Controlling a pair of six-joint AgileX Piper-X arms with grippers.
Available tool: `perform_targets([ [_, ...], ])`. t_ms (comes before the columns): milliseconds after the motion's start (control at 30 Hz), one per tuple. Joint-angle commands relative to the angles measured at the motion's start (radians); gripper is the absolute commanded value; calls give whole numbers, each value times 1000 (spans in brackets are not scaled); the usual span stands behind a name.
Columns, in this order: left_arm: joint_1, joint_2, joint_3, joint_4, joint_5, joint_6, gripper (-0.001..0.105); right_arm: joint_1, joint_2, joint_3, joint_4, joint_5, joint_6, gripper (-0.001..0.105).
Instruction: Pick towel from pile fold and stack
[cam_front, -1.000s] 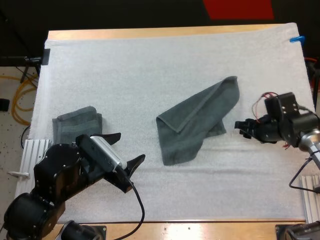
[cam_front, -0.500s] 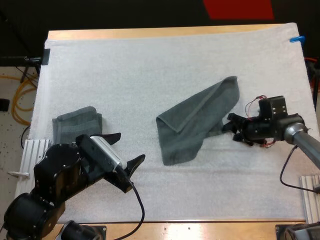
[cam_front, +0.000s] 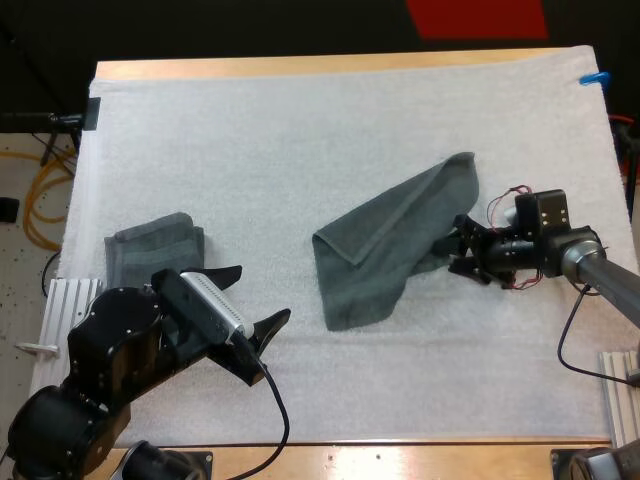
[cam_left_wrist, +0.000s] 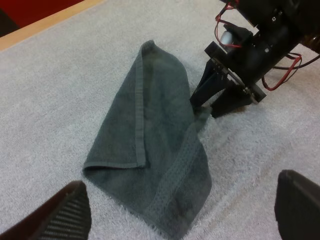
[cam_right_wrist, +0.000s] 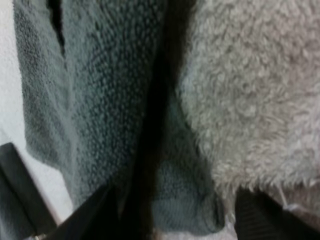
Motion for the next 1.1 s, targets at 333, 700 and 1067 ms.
perform_targets([
  [333,-4,-3,-6,-1,-5,-9,73,3,33,6,-16,81,-17,0],
  [700,-4,45,-6,-1,77,-9,73,3,-230,6,439,343,-415,0],
  [1067,-4,318,-6,-1,172,-10,73,3,-404,6,678,449,-499,0],
])
